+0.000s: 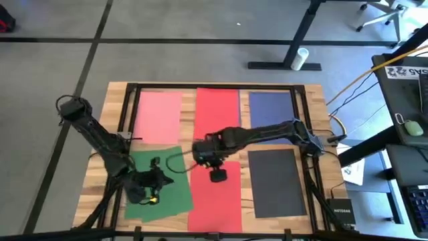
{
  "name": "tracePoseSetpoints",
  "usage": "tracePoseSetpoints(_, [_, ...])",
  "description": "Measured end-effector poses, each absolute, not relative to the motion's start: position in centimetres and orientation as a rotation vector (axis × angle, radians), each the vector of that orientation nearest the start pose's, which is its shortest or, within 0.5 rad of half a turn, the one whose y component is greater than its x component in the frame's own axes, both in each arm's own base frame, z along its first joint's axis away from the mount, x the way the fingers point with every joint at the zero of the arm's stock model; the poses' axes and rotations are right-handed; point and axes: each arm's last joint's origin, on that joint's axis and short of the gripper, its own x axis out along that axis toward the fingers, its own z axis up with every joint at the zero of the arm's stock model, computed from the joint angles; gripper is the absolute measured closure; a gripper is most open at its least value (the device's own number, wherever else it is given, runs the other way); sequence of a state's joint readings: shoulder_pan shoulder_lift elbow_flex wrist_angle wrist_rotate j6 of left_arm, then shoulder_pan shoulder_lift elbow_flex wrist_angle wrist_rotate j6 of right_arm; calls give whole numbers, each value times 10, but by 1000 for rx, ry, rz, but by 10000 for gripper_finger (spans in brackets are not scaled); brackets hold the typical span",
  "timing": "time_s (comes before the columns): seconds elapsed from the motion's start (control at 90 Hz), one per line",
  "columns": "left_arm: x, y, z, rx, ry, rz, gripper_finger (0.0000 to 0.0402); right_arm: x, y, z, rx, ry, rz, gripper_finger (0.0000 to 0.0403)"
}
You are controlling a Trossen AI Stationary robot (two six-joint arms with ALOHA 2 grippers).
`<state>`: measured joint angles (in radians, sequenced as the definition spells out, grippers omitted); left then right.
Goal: Organize paper
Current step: Stack the green paper on top of the green paper
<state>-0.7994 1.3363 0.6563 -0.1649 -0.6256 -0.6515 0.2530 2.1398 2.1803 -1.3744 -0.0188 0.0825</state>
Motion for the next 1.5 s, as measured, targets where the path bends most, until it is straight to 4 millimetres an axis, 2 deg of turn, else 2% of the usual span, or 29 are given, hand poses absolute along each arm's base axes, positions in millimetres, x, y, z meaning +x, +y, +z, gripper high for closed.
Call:
tracePoseSetpoints(0.144, [212, -159, 172, -32, 681, -35, 402, 389, 133, 315, -104, 1380, 140, 403])
tracePoseSetpoints(0.322, [235, -138, 145, 8, 801, 7, 402, 375, 160, 317, -113, 1395, 116, 403])
tracePoseSetpoints(0.511, [249, -122, 122, 0, 889, 17, 402, 366, 176, 317, -142, 1392, 104, 403])
tracePoseSetpoints(0.6, [255, -121, 119, 2, 892, 4, 402, 365, 178, 317, -150, 1391, 95, 403])
tracePoseSetpoints(0.778, [260, -126, 122, 37, 919, -29, 402, 364, 176, 316, -158, 1408, 83, 403])
tracePoseSetpoints(1.156, [246, -147, 131, 79, 1044, -39, 402, 364, 176, 317, -162, 1405, 83, 403])
tracePoseSetpoints(1.244, [247, -155, 139, 82, 1051, -64, 402, 364, 176, 317, -166, 1402, 77, 403])
tracePoseSetpoints(1.389, [254, -176, 163, 75, 963, -138, 402, 364, 176, 316, -167, 1402, 76, 403])
tracePoseSetpoints(1.5, [255, -190, 174, 73, 912, -193, 402, 364, 176, 316, -168, 1404, 76, 403])
